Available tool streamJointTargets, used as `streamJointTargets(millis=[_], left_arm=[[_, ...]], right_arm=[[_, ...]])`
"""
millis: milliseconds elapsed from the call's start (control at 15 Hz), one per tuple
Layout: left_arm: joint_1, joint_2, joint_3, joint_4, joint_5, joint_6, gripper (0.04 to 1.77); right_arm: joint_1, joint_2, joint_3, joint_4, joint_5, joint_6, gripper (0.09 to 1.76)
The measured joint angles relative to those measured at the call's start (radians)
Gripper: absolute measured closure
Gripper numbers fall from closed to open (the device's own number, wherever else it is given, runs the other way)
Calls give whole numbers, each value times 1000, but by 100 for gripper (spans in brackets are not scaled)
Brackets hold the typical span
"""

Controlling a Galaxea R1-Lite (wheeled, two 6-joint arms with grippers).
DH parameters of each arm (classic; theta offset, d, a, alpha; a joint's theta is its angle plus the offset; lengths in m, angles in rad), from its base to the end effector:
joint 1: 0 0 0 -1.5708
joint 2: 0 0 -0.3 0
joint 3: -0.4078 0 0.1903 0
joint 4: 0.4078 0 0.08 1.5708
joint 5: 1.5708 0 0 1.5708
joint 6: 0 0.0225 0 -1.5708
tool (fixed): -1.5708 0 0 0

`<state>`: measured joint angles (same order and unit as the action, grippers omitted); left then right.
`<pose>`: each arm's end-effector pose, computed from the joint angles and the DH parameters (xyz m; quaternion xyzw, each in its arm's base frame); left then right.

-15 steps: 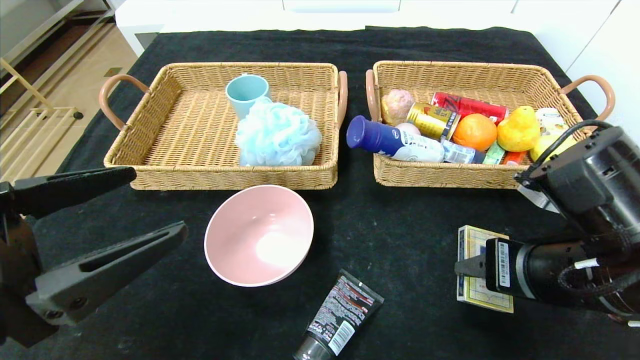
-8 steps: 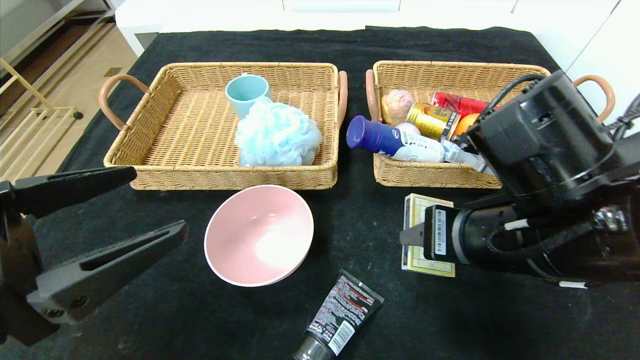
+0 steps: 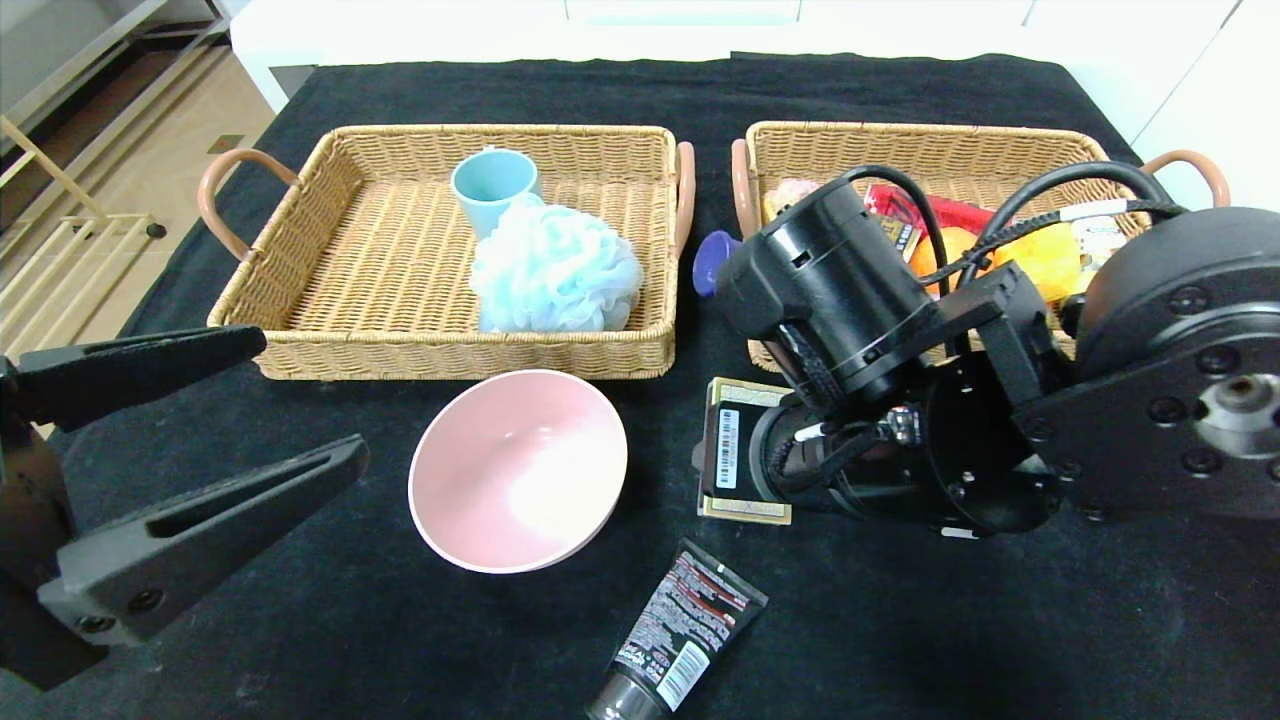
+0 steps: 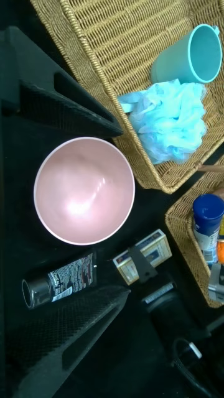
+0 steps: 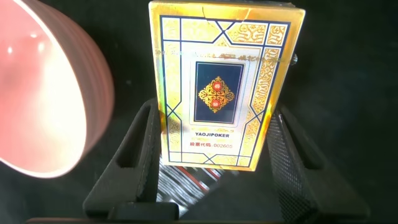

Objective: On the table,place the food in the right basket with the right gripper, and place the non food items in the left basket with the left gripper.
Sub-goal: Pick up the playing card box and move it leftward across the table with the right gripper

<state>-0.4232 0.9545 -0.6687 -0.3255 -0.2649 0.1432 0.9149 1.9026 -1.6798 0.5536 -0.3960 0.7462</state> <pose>0.1044 -0.0535 0.2720 0.0658 -0.0439 -0.3350 0.9389 0.2244 0.2774 0.2480 0.1112 0.3660 0.1117 0.9172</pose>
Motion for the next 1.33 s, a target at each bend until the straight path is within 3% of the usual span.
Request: streamJointTargets(millis=[533, 867, 1133, 1333], left_arm=[[0, -4, -2, 0, 0, 0, 9], [0, -5, -2, 2, 0, 0, 9], [0, -4, 0, 2, 0, 0, 9], [0, -1, 1, 3, 0, 0, 9]], right_arm=[[32, 100, -58, -77, -71, 5, 79], [36, 106, -60, -77, -73, 5, 50], [43, 82, -52, -71, -73, 4, 36], [53, 20, 14, -73, -90, -21, 29]])
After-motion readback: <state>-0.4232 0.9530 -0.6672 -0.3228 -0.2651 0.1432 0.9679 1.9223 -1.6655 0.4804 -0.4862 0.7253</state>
